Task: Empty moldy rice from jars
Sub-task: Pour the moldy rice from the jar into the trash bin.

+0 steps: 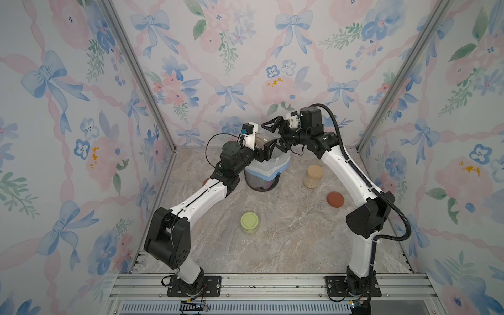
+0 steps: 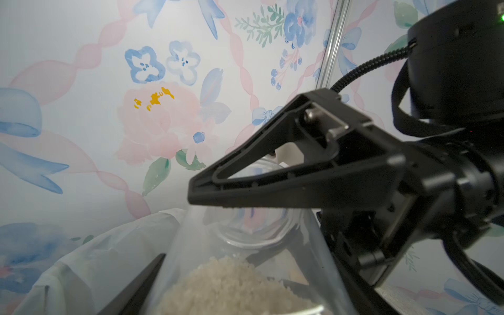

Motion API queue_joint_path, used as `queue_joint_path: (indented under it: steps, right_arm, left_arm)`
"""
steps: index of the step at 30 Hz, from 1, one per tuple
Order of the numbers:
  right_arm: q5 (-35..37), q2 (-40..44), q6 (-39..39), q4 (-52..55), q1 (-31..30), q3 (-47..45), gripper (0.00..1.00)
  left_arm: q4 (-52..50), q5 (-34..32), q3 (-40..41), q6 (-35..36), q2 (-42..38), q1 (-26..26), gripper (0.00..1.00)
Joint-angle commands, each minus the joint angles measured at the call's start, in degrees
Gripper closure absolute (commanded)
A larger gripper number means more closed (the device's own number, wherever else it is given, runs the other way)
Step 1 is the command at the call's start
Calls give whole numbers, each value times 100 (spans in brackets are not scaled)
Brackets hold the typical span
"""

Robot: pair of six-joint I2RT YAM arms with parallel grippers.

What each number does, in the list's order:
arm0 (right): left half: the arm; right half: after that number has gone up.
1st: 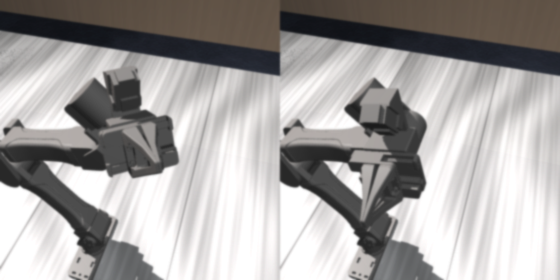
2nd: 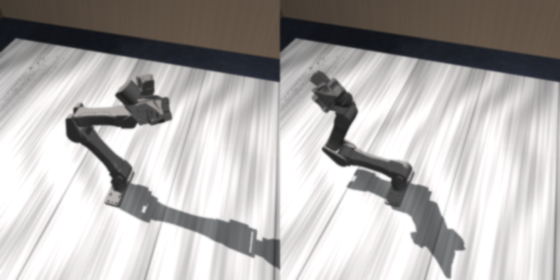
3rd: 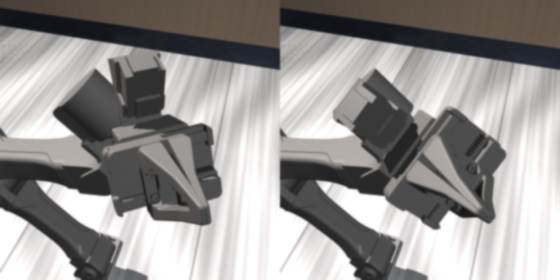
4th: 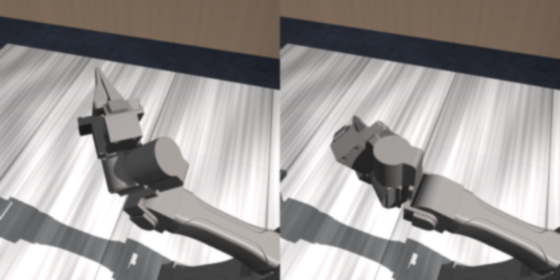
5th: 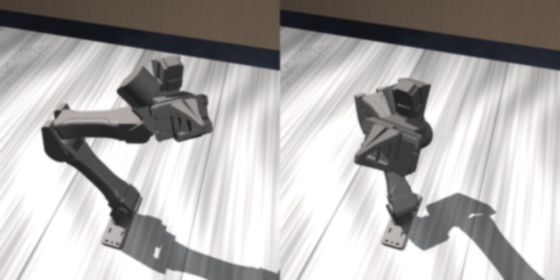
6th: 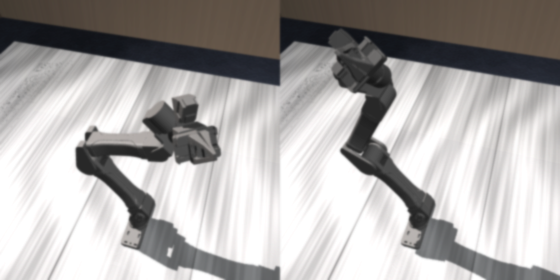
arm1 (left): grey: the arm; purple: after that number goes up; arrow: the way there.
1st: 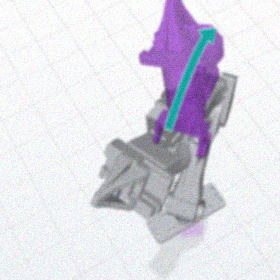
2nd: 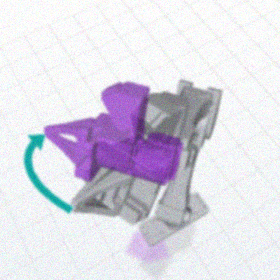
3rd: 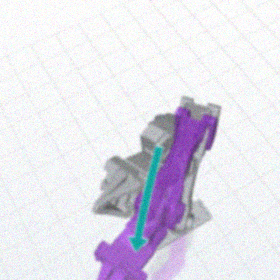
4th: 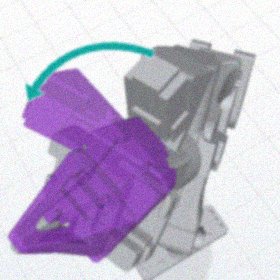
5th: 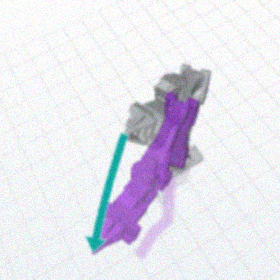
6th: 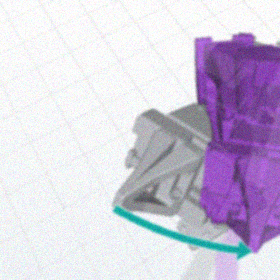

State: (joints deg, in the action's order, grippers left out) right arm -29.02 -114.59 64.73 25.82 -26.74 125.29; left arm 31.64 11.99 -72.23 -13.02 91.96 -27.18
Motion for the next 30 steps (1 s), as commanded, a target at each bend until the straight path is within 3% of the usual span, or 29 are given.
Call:
queue_joint_path:
  steps: [1,4,12,13,14,16,18,27,30]
  right_arm:
    - [-243,184,177,-242,-71,-42,37]
    - [-256,147,259,-266,-78,29,64]
    - [-271,37,351,-221,-61,184,99]
    - [-274,26,417,-259,-68,207,100]
    - [-271,16,479,-283,-68,247,100]
    - [-284,-28,620,-309,-52,385,100]
    - [-304,-38,808,-403,-52,474,100]
    - [-385,41,1575,-852,-129,470,100]
    - [-420,42,1798,-1044,-178,460,100]
  left_arm:
    - [784,-258,-250,-56,-274,142,100]
    - [929,-265,-149,-77,-293,136,100]
    - [1192,-179,31,-148,-312,150,100]
    - [1242,-179,62,-157,-311,144,91]
    - [1299,-179,97,-179,-311,145,76]
    - [1581,-228,244,-246,-339,146,27]
    - [1951,-306,432,-353,-347,151,5]
    - [3913,-222,1007,-935,-58,143,2]
    - [4039,-134,955,-1040,84,133,2]
